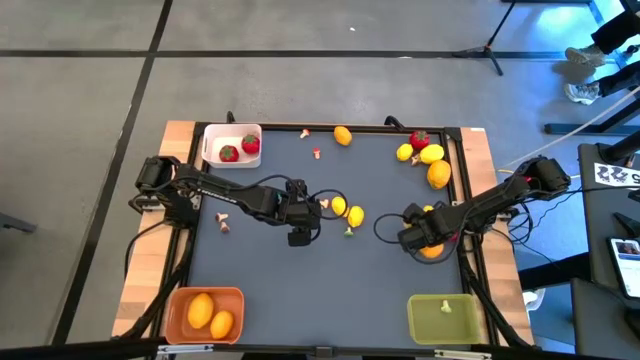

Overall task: Sort produce into baskets
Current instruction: Put the red mushroom into the yellow bin

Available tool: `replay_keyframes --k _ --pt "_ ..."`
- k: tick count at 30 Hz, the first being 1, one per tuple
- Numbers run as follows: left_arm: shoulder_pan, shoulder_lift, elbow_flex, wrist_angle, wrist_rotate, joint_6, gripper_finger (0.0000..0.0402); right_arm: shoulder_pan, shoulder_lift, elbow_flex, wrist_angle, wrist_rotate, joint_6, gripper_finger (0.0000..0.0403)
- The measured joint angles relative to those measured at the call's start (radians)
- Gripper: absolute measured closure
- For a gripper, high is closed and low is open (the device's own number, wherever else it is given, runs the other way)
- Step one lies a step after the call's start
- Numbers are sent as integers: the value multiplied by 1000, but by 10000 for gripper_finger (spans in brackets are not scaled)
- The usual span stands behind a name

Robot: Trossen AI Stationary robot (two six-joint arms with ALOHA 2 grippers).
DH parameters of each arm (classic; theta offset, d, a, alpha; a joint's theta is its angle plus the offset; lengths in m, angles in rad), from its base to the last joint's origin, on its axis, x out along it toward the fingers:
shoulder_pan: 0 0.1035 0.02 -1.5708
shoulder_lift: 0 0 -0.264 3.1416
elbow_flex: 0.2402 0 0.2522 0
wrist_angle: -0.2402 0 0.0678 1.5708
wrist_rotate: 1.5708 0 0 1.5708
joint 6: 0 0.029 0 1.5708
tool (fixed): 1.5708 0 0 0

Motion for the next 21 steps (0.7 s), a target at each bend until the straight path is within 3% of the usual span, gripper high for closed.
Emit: replay_keyframes --k 11,15,21 --pt "0 0 0 0 0 0 11 2 0 -1 22 1 -59 376" --pt "0 0 0 0 0 1 11 2 0 -1 22 1 -78 389" --pt "0 0 0 0 -3 1 11 2 -1 21 8 0 -81 378"
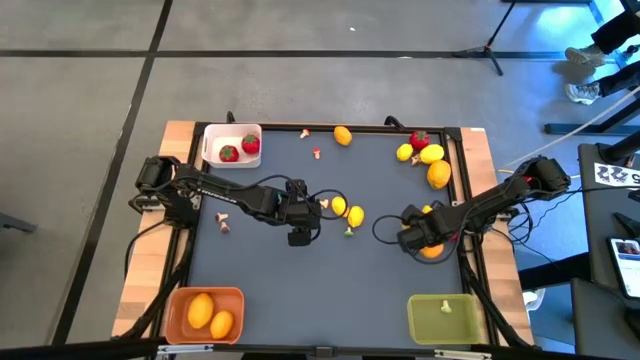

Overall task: Sort produce into baskets
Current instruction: Put the red mushroom into the yellow bin

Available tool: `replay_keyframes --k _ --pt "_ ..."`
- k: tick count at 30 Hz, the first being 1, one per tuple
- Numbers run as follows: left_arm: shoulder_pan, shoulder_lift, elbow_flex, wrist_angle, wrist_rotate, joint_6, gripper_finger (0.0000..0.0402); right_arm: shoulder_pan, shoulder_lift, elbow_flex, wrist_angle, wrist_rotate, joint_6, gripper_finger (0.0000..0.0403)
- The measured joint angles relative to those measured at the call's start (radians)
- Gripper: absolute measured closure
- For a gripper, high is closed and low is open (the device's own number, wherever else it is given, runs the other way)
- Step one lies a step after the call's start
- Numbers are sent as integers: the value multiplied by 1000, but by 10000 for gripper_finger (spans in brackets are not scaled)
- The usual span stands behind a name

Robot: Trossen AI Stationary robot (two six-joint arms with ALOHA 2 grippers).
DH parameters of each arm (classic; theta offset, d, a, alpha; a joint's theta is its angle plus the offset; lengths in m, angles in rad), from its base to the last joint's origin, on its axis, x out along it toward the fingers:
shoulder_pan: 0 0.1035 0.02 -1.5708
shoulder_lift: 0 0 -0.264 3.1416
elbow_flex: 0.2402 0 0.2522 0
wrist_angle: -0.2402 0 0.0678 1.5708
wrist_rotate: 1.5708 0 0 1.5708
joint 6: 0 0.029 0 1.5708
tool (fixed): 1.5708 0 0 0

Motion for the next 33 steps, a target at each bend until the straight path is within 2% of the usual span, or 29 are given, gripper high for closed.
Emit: replay_keyframes --k 7,15,22,33 --pt "0 0 0 0 -2 -1 11 20 -1 123 -98 0 -40 373" --pt "0 0 0 -8 -2 -2 11 130 -1 252 -138 -13 -14 373" --pt "0 0 0 -8 -2 -2 11 244 -1 341 -142 -130 153 372" --pt "0 0 0 -8 -1 0 11 438 -1 378 -88 -171 477 372"
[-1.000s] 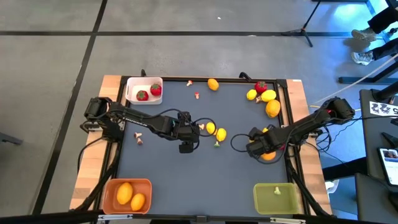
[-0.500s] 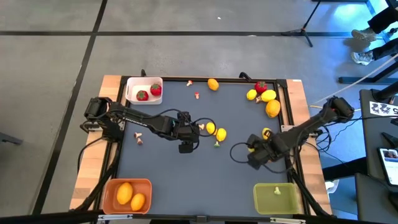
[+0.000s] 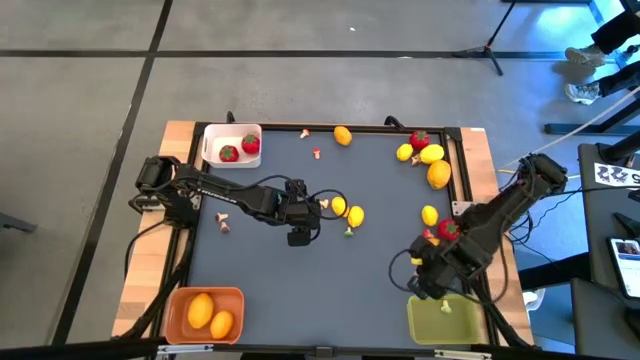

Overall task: Sort produce into baskets
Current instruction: Put the red mushroom into the yellow bin

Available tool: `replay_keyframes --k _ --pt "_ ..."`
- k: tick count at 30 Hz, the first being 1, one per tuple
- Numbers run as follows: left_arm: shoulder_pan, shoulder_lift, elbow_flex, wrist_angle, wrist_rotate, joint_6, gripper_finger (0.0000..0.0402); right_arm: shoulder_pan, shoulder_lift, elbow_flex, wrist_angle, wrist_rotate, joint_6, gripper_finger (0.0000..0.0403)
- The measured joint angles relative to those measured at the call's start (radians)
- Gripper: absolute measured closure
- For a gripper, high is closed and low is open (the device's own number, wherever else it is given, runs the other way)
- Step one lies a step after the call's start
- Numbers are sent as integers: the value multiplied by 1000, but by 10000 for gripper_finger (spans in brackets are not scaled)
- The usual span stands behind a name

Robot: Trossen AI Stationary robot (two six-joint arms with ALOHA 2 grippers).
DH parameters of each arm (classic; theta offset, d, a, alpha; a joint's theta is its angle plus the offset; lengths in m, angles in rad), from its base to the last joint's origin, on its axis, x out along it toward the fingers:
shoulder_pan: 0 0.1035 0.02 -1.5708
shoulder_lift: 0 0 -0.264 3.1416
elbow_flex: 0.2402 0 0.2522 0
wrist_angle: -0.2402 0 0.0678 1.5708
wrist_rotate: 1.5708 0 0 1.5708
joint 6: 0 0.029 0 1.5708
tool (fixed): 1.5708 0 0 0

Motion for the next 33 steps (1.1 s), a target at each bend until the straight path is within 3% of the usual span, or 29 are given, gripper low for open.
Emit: replay_keyframes --k 7,14,22,33 --pt "0 0 0 0 0 -3 11 148 0 0 43 -5 233 372" --pt "0 0 0 0 0 -15 11 246 0 0 46 -65 419 372" --pt "0 0 0 -2 8 -5 11 341 0 0 -7 -65 603 372" --pt "0 0 0 7 8 -5 11 377 3 0 18 -69 665 372"
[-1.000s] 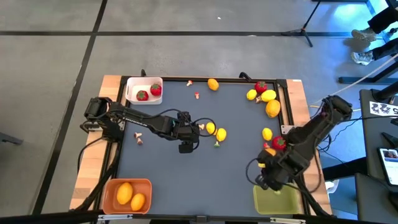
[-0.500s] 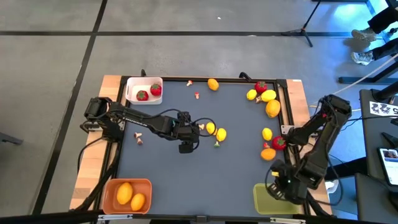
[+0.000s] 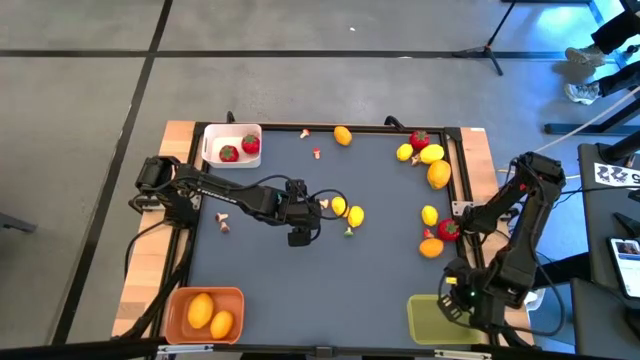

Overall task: Sort produce into baskets
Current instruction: Put the red mushroom into the yellow bin, then put the green mushroom into the yellow bin

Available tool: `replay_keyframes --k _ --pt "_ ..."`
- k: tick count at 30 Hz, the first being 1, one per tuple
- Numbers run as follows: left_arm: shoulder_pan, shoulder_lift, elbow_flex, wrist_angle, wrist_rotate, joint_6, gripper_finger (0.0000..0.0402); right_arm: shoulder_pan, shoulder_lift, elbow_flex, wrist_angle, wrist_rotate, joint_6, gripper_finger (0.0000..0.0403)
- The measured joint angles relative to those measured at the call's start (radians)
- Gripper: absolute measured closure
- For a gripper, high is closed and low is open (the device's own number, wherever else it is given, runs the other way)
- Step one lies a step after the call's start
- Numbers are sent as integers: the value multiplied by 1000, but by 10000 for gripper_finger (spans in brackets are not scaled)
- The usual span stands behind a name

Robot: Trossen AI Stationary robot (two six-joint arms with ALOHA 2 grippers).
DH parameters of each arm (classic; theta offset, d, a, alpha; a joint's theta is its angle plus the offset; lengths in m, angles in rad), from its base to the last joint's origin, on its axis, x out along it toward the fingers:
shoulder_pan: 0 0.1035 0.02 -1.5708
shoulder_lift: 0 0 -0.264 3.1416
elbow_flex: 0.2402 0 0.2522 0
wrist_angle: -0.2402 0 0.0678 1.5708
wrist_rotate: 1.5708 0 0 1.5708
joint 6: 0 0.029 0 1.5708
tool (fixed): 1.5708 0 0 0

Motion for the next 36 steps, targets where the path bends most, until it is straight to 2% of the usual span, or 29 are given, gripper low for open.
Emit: replay_keyframes --k 3,6,11,16,19,22,28,36 --pt "1 0 0 0 0 0 11 -2 19 -1 15 -41 4 362" --pt "3 0 0 3 1 0 11 -2 35 -1 52 -101 5 332" --pt "3 0 0 10 1 0 11 -2 44 -1 45 -101 4 268" --pt "3 0 0 12 1 1 11 -4 28 -1 45 -87 -7 235" --pt "3 0 0 13 1 20 11 -22 12 10 35 -2 -42 230" --pt "1 0 0 21 1 51 11 -59 -6 39 1 123 -156 228" --pt "2 0 0 49 3 60 11 -189 -7 94 -48 381 -576 228" --pt "50 0 0 45 182 49 11 -358 -7 101 -50 617 -1006 228"
